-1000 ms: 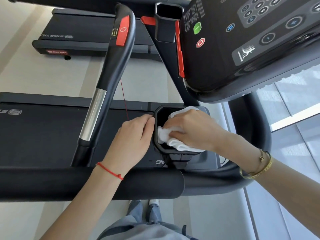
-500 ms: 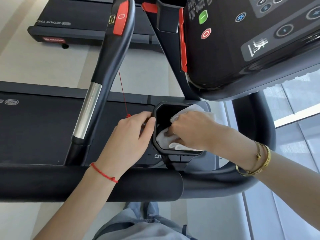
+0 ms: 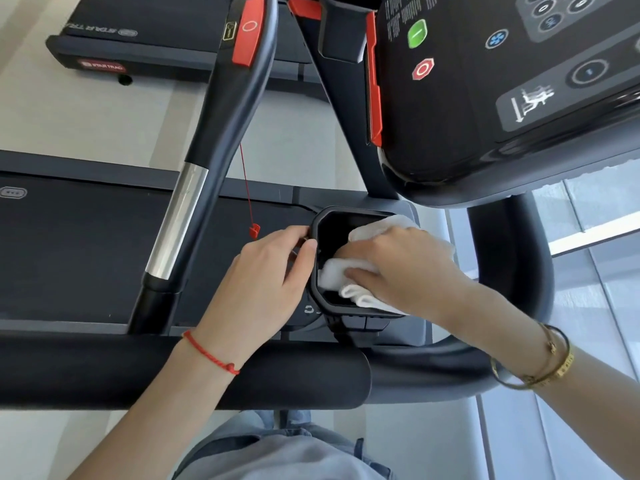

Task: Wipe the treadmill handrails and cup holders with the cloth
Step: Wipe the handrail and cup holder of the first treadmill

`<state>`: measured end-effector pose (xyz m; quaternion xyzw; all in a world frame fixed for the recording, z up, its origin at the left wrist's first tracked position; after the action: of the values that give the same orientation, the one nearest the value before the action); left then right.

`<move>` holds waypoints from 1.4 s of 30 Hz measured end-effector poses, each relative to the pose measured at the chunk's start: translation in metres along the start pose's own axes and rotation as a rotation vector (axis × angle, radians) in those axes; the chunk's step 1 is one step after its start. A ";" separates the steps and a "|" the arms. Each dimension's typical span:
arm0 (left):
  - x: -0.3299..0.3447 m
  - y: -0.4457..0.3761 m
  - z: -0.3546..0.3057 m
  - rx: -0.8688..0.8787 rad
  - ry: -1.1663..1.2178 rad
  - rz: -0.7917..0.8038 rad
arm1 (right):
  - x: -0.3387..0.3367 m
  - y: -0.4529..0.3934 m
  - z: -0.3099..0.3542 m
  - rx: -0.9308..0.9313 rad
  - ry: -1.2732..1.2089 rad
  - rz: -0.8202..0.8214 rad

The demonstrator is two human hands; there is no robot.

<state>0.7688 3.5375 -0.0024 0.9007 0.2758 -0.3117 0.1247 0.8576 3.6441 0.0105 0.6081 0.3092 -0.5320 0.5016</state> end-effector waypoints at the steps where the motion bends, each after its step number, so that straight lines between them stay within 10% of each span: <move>1: 0.000 0.000 0.000 0.001 0.002 0.000 | -0.006 0.005 0.001 -0.003 -0.002 -0.063; 6: 0.001 0.001 0.000 0.009 0.012 0.009 | -0.031 0.047 0.001 -0.069 -0.117 -0.442; 12: 0.000 0.002 0.000 0.012 0.007 0.017 | -0.011 0.055 0.002 -0.095 -0.229 -0.201; 20: 0.000 0.002 0.000 0.016 -0.017 0.015 | -0.018 0.061 0.003 0.055 -0.622 -0.318; 26: -0.001 0.002 0.001 0.010 0.002 0.013 | 0.000 0.057 0.022 -0.060 -0.142 -0.086; 42: -0.001 0.000 -0.001 -0.011 0.006 0.007 | 0.007 0.044 0.029 -0.292 -0.059 0.064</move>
<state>0.7692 3.5374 -0.0009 0.9019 0.2747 -0.3071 0.1298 0.8897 3.6020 0.0181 0.5224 0.3489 -0.4826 0.6103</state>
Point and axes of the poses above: each hand's wrist, its own y-axis away from the middle knuckle, its own x-axis out of the palm, z = x × y, the point moved 8 cm from there along -y, towards the middle knuckle, and after that the axes turned 2 degrees about -x, right-handed, at the moved point
